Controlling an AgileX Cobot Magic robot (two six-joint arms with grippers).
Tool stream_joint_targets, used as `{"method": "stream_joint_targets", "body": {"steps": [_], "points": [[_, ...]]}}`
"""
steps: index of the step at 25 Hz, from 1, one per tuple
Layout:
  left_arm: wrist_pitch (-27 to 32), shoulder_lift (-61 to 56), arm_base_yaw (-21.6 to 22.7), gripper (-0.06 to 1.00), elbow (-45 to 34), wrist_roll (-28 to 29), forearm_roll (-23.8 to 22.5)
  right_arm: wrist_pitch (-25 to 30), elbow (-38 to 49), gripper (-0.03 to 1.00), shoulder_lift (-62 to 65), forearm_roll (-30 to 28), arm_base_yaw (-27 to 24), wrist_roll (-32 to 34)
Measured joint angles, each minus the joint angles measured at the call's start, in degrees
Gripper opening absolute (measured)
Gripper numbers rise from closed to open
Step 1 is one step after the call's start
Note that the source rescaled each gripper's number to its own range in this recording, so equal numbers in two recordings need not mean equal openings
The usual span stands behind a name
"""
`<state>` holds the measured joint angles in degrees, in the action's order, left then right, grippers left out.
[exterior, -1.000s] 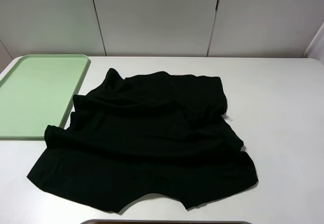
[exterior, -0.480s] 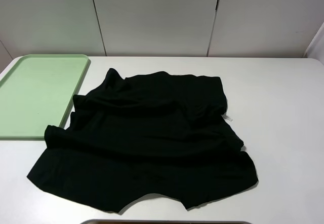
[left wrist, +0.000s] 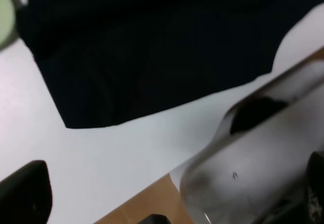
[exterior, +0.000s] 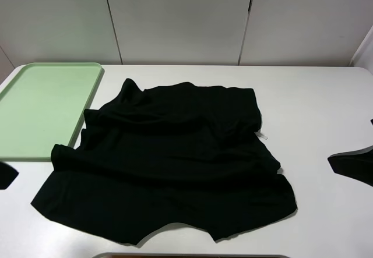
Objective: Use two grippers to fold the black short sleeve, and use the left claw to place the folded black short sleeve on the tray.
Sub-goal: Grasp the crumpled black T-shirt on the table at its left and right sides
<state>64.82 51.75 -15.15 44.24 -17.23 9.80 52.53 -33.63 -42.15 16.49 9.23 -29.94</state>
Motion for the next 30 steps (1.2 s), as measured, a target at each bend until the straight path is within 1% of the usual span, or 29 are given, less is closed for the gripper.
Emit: {"method": "stream_joint_targets", "body": {"steps": [1,2,4,7,9,13,15,18,21,25,30], "points": [[0.0,0.0,0.0,1.0,0.0,0.0,0.0,0.0,0.0,1.0,0.0,0.0,0.0,0.0],[-0.06,4.15,0.0,1.0,1.55,-0.68,0.07,-0.8,0.0,1.0,-3.81,0.41,0.0,-1.57],[-0.46,7.82,0.0,1.0,2.62,-1.85,0.67,-2.25,0.0,1.0,-7.39,1.39,0.0,-3.86],[-1.21,10.48,0.0,1.0,2.98,-3.6,1.52,-3.88,-0.05,1.0,-10.51,1.79,1.0,-6.67],[-2.41,13.46,0.0,0.99,2.98,-5.53,2.57,-6.79,-0.05,1.0,-14.83,2.04,4.64,-10.1],[-3.59,15.21,-0.11,0.99,2.98,-7.79,2.57,-11.75,-0.05,1.0,-20.16,1.74,10.45,-12.69],[-5.04,15.41,-0.11,0.99,2.98,-9.21,2.57,-13.79,-0.05,1.0,-23.11,0.92,13.01,-13.45],[-6.49,15.41,-0.11,0.98,2.98,-11.4,2.57,-16.26,-0.05,1.0,-28.18,-1.99,17.2,-13.93],[-6.65,15.46,-0.11,0.98,2.98,-12.05,2.57,-17.79,-0.05,1.0,-33.19,-5.06,19.74,-13.93],[-6.65,15.52,-0.18,0.98,2.98,-12.05,2.57,-20.63,-0.05,1.0,-38.83,-7.54,21.55,-13.93],[-6.65,15.52,-0.18,0.98,2.98,-12.05,2.57,-25.03,-0.09,1.0,-43.22,-7.92,21.82,-13.93]]}}
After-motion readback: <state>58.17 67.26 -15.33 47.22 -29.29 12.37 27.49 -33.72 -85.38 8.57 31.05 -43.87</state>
